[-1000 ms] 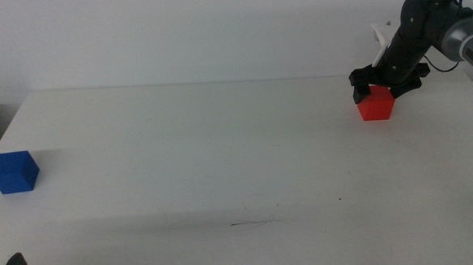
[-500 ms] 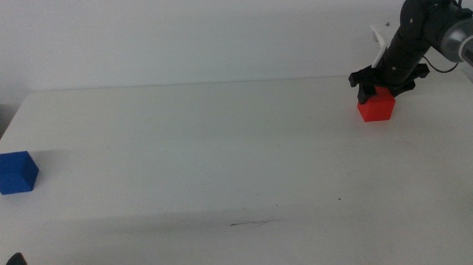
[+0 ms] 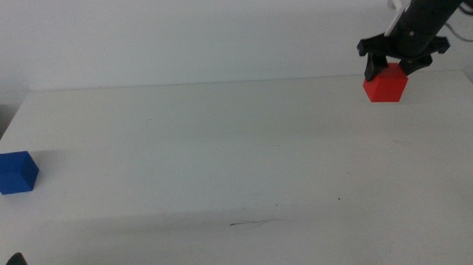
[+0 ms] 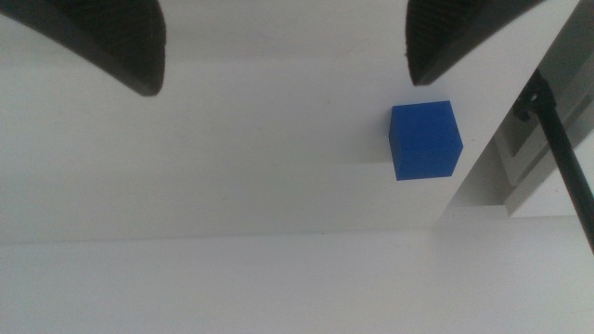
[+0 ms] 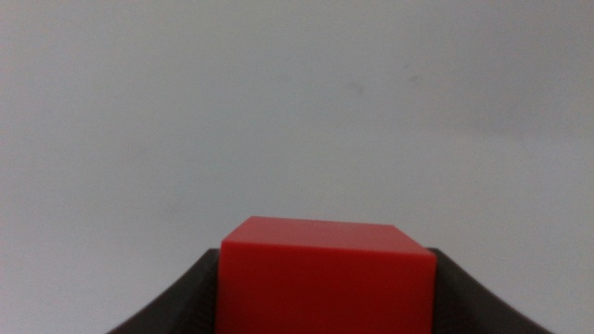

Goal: Stack red cubes first, then green, then blue cubes in a specific spot.

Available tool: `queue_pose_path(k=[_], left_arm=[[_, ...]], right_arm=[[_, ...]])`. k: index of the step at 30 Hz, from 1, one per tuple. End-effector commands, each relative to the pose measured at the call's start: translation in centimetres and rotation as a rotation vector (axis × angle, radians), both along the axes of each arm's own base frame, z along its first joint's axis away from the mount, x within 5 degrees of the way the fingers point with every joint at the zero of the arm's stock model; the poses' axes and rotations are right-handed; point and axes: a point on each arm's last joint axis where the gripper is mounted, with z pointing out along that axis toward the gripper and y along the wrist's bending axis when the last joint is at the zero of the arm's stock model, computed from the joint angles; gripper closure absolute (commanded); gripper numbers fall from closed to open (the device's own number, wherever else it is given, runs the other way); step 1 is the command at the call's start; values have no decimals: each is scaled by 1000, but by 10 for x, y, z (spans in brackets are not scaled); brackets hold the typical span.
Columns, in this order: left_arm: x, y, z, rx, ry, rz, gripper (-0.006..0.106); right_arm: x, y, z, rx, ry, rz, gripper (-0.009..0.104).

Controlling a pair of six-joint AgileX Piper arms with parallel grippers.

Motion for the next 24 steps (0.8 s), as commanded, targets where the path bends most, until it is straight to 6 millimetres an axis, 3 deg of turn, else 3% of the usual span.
queue_pose_path(k=[1, 8, 11, 18, 24], left_arm=[[-1, 0, 9, -13, -112, 2, 15], [-1, 0, 9, -13, -112, 2, 15], [-1, 0, 9, -13, -112, 2, 15], [-1, 0, 9, -13, -112, 2, 15], [-1, 0, 9, -13, -112, 2, 15]], right_arm=[[-30, 8, 55, 22, -132, -5, 96], [-111, 39, 76, 17, -242, -82, 96], [-133, 60, 81, 15, -238, -96, 96], [-161, 129, 76, 51, -204, -53, 96], [-162, 169, 64, 78, -165, 11, 96]])
